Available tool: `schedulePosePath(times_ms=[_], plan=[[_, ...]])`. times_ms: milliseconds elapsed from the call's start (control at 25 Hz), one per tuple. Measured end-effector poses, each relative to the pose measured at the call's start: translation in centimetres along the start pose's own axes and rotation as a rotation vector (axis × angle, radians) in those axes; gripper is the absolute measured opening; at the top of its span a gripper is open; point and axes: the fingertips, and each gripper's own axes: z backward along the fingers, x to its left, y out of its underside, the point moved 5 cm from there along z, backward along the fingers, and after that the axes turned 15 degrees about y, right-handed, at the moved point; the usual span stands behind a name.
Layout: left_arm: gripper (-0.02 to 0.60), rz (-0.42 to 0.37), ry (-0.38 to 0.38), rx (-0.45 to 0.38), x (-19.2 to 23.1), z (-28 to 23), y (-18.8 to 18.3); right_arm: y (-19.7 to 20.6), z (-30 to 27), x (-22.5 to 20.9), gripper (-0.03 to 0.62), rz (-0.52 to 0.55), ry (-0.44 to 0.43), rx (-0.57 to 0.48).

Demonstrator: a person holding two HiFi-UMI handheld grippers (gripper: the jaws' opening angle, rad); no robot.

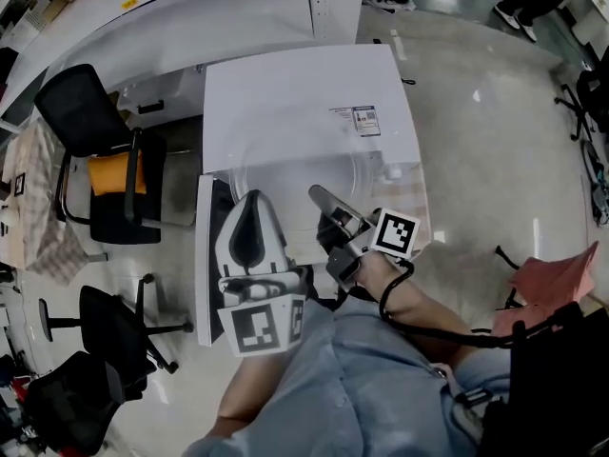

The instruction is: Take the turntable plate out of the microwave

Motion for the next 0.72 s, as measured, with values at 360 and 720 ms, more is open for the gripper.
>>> schedulePosePath(times_ms=[360, 720], plan=[[0.008, 0.027, 0.023, 0.036, 2.7, -1.9, 1.3, -0.8, -1.9, -1.0, 0.026, -0.066, 0.036, -0.039], [0.008, 0.047, 0.029, 0.065, 4.1, -2.3, 2.5, -1.3, -3.0, -1.4, 0.028, -0.106, 0.025, -0.081]])
